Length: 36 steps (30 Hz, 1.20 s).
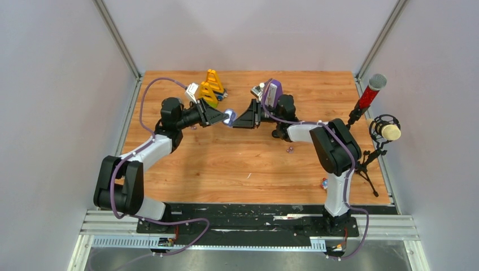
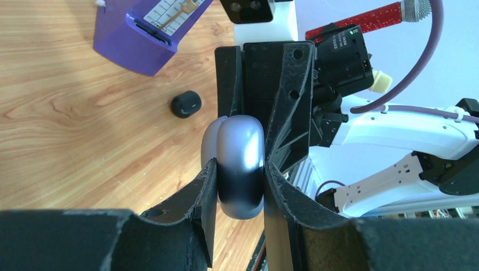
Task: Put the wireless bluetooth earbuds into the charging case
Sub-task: Pass from the left arm to the right
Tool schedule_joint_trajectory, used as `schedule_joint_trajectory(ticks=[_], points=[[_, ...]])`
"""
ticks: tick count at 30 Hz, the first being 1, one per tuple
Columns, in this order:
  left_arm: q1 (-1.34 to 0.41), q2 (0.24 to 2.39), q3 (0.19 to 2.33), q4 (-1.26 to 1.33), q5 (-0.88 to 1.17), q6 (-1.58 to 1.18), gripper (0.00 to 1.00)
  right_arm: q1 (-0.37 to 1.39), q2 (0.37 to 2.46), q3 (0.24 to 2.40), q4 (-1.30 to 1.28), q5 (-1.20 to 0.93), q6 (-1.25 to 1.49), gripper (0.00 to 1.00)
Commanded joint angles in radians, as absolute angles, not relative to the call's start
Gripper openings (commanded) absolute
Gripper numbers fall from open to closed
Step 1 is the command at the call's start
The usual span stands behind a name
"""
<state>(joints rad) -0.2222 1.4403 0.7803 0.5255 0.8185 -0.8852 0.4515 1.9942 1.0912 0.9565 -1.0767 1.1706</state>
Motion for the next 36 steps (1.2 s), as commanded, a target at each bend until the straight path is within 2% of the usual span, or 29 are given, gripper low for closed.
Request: schedule_joint_trajectory(ticks=[1, 21, 28, 33, 36], points=[[-0.216, 1.421, 0.781, 0.572, 0.809, -0.892, 0.0, 0.454, 2.021, 1.139, 1.031, -1.087, 1.204, 0.36], [-0.216, 1.422, 0.781, 0.57, 0.807, -0.89, 0.0, 0.465, 2.103, 1.229, 1.07, -1.12, 1.271, 0.35], [-0.216, 1.422, 0.781, 0.564, 0.804, -0.887, 0.0, 0.473, 2.119, 1.246, 1.095, -1.137, 1.293, 0.29], [-0.216, 1.418, 0.782, 0.555, 0.8, -0.88, 0.0, 0.477, 2.122, 1.249, 1.112, -1.145, 1.304, 0.2], [-0.215, 1.415, 0.783, 0.549, 0.8, -0.875, 0.11, 0.478, 2.119, 1.246, 1.11, -1.149, 1.301, 0.13]])
